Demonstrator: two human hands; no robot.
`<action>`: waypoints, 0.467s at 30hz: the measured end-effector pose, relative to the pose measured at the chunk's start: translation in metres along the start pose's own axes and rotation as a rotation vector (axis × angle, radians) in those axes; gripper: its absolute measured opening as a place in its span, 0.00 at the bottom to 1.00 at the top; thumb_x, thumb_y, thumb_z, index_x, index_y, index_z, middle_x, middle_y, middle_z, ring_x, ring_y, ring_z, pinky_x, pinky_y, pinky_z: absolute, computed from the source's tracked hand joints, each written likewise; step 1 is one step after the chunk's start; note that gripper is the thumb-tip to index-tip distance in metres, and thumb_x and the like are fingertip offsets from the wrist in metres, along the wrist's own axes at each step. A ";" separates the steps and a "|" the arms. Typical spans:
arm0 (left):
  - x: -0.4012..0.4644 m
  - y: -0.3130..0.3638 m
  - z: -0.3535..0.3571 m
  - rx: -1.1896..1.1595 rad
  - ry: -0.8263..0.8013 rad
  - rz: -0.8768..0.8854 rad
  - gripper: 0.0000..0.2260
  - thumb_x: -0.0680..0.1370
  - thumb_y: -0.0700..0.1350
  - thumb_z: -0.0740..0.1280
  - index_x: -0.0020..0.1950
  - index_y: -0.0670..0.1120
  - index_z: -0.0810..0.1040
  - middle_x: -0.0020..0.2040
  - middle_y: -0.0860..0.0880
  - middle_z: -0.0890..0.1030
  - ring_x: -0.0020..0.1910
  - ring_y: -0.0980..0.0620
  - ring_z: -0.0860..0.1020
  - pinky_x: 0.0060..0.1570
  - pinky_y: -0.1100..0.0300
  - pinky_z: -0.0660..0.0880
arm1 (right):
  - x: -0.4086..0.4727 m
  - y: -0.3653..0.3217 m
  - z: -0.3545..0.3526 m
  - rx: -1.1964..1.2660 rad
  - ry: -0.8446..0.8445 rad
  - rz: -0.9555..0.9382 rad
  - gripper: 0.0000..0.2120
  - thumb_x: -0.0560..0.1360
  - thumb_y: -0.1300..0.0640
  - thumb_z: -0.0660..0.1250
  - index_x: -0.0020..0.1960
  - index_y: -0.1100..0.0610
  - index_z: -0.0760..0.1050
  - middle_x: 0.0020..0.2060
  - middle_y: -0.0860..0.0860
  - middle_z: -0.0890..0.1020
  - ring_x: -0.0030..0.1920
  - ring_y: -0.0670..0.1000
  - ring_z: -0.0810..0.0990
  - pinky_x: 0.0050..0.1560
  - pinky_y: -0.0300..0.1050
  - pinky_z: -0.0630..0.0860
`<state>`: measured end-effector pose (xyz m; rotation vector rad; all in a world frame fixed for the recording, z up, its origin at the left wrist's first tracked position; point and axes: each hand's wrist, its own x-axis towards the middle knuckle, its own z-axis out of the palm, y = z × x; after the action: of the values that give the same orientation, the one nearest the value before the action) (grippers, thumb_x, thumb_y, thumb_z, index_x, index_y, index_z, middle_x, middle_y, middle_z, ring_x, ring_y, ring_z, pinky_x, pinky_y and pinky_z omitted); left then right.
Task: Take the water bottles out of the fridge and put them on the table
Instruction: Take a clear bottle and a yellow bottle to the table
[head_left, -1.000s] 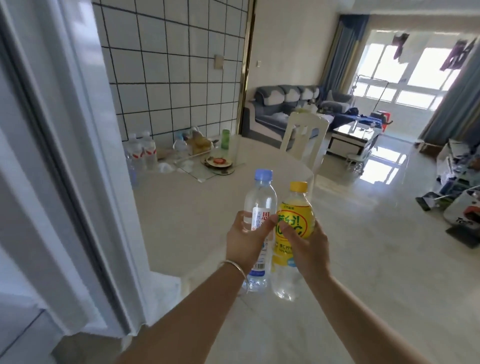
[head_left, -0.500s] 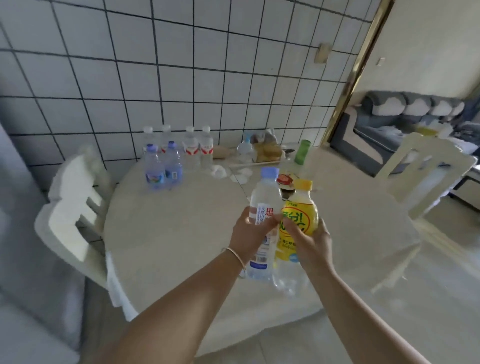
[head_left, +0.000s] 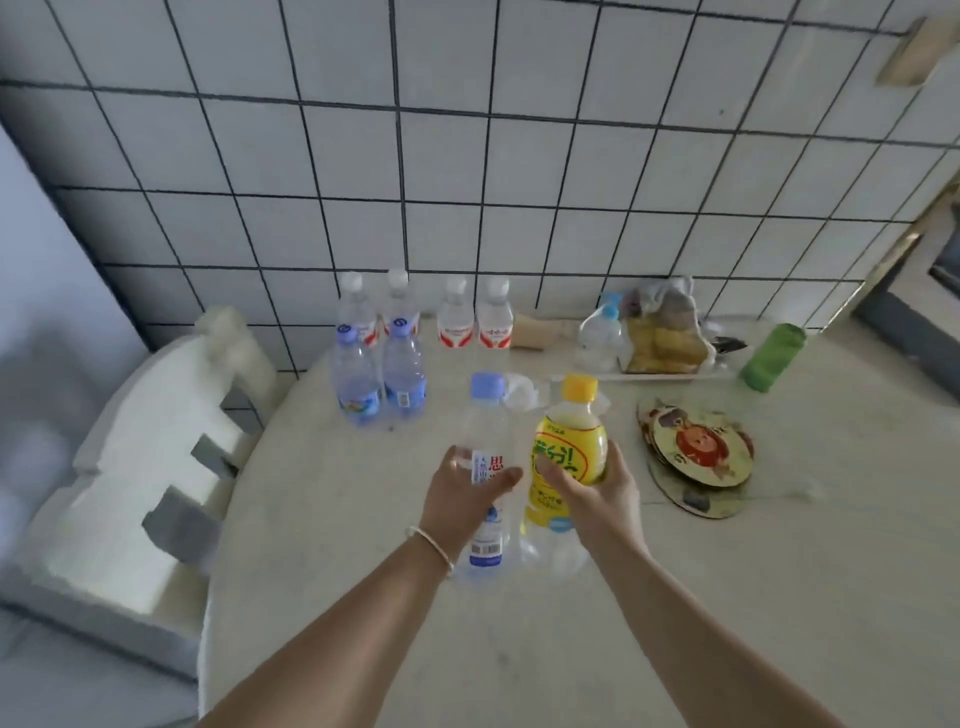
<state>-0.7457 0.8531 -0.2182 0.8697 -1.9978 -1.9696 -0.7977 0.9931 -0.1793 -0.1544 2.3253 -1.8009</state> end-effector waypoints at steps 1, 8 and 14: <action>0.018 0.001 -0.002 0.022 0.011 0.000 0.21 0.65 0.47 0.78 0.52 0.42 0.75 0.41 0.47 0.82 0.39 0.52 0.80 0.45 0.58 0.77 | 0.017 -0.001 0.007 -0.017 -0.001 0.006 0.15 0.64 0.52 0.77 0.43 0.45 0.72 0.38 0.46 0.82 0.40 0.46 0.81 0.38 0.40 0.77; 0.134 -0.002 -0.009 0.219 0.121 0.062 0.34 0.57 0.59 0.77 0.56 0.43 0.75 0.51 0.50 0.81 0.51 0.51 0.80 0.48 0.64 0.71 | 0.127 0.001 0.058 -0.241 -0.073 0.043 0.24 0.60 0.50 0.79 0.50 0.49 0.70 0.38 0.41 0.75 0.41 0.48 0.76 0.42 0.43 0.71; 0.206 -0.010 -0.013 0.232 0.203 0.133 0.29 0.61 0.49 0.81 0.57 0.41 0.74 0.50 0.46 0.81 0.49 0.49 0.79 0.50 0.58 0.73 | 0.191 0.019 0.096 -0.313 -0.056 0.081 0.30 0.59 0.46 0.79 0.55 0.50 0.70 0.43 0.46 0.77 0.46 0.52 0.78 0.47 0.48 0.77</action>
<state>-0.9017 0.7325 -0.2793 0.9182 -2.1295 -1.5354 -0.9621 0.8693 -0.2383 -0.1502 2.5188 -1.3693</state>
